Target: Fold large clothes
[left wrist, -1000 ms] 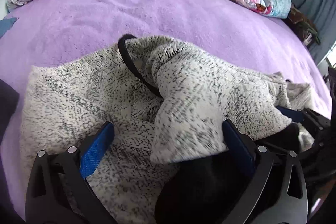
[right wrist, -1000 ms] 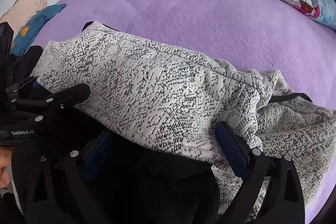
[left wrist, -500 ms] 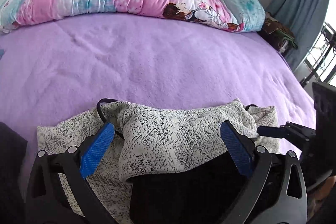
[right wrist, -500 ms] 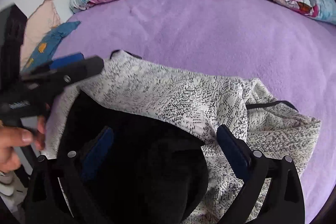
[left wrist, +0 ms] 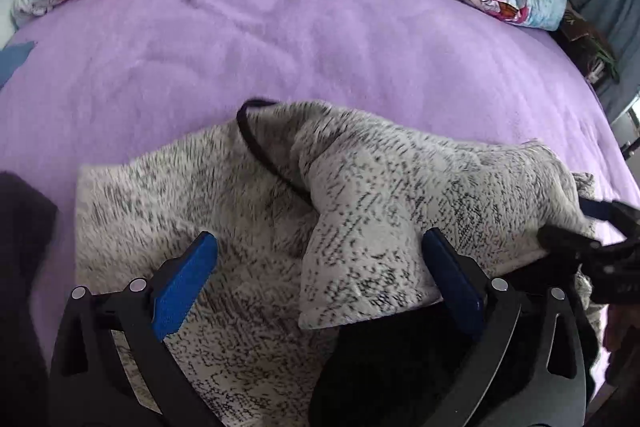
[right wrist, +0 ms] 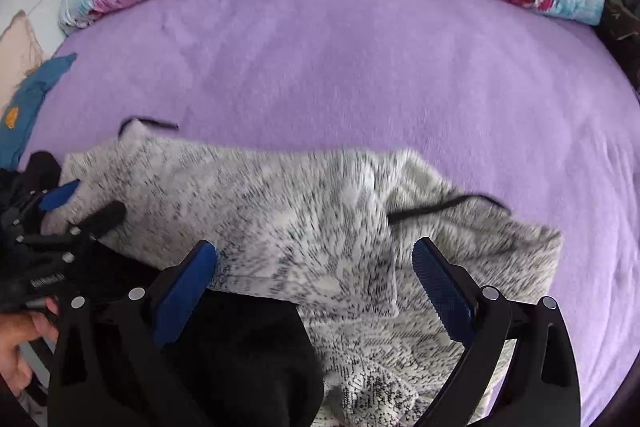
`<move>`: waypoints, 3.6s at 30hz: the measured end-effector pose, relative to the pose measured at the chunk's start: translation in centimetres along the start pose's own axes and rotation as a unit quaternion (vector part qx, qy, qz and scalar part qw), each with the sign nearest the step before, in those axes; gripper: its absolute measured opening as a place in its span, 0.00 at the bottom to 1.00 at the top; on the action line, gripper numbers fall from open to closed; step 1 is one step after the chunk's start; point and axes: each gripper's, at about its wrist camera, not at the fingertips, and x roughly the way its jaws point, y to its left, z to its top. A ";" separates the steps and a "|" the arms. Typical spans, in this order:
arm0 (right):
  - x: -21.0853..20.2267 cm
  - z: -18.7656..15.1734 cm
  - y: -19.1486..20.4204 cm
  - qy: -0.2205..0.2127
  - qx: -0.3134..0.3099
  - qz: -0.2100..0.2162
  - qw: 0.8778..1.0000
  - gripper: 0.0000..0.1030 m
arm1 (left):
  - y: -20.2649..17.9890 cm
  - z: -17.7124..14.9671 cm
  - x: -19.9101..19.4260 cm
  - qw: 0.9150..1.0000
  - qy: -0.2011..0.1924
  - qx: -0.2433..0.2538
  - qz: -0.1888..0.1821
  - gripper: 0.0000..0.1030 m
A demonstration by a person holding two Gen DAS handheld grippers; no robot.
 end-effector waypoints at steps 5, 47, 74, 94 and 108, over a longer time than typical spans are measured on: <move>2.5 -2.5 -1.7 -0.032 0.041 0.041 0.998 0.94 | -0.3 -2.4 1.3 0.999 -0.035 0.027 0.026 0.96; -20.6 -38.6 -6.0 -0.120 0.075 0.026 0.990 0.93 | 7.1 -36.7 -26.0 0.997 -0.058 -0.053 -0.010 0.95; -17.6 -49.6 -9.7 -0.088 0.101 -0.007 0.991 0.93 | 6.5 -46.1 -24.4 0.999 -0.019 -0.023 0.012 0.95; -15.2 -48.7 -9.9 -0.070 0.099 -0.012 0.993 0.93 | 7.4 -45.9 -22.6 0.999 -0.004 -0.029 0.025 0.94; -13.4 -47.9 -9.1 -0.048 0.077 -0.008 0.996 0.78 | 8.8 -45.7 -21.1 0.998 0.019 -0.047 0.025 0.94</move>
